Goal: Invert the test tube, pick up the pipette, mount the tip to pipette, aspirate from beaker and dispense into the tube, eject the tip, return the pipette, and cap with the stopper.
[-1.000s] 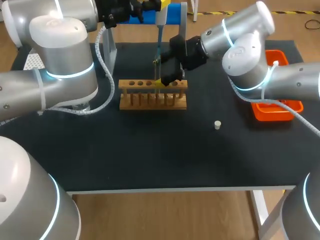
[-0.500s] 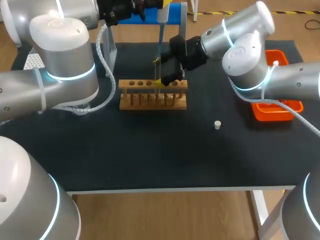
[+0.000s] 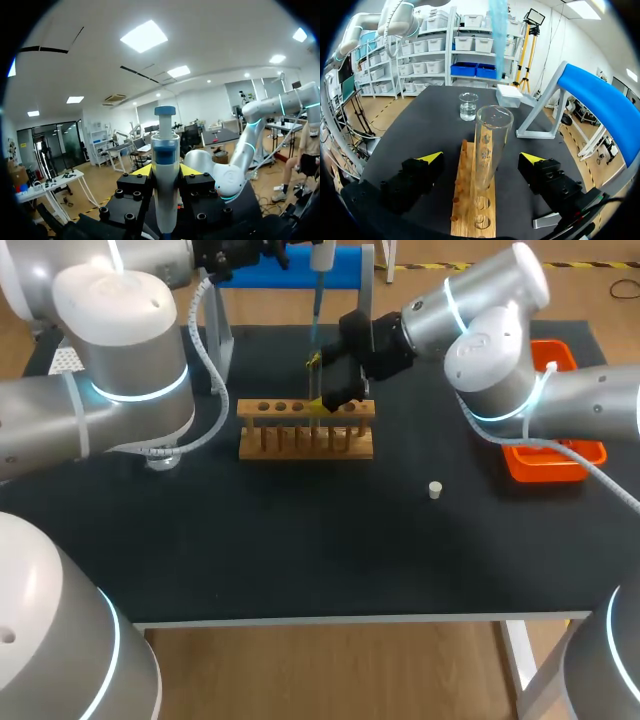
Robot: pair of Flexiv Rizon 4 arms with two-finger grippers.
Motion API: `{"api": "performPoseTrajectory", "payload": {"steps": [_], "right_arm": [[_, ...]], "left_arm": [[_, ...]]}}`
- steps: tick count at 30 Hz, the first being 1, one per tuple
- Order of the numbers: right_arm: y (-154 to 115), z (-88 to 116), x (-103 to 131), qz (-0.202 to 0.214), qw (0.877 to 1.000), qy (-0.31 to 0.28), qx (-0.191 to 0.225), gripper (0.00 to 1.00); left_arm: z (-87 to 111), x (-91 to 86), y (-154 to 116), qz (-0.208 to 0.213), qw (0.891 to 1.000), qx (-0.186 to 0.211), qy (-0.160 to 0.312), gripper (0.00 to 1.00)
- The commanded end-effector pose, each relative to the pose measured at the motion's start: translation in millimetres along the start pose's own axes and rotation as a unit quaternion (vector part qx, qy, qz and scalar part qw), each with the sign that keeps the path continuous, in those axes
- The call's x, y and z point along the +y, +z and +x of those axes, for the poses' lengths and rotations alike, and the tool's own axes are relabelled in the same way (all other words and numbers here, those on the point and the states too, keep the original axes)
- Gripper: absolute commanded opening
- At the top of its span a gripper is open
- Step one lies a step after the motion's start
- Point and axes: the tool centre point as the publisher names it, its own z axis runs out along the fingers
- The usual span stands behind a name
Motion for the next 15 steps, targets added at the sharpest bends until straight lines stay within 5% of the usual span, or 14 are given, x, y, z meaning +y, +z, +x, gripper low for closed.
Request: {"api": "performPoseTrajectory", "payload": {"steps": [1, 8, 15], "right_arm": [[0.2, -1.0, 0.0, 0.001, 1.0, 0.0, 0.001, 1.0], [0.2, -1.0, 0.0, 0.001, 1.0, 0.0, 0.001, 1.0], [0.2, -1.0, 0.0, 0.001, 1.0, 0.0, 0.001, 1.0]], "left_arm": [[-0.6, -9.2, -18.8, -0.002, 1.0, -0.017, 0.006, 0.0], [-6.4, -8.7, -69.8, -0.016, 0.998, -0.066, 0.019, 0.0], [11.1, 19.2, -119.9, -0.03, 0.996, -0.086, 0.005, 0.0]]}}
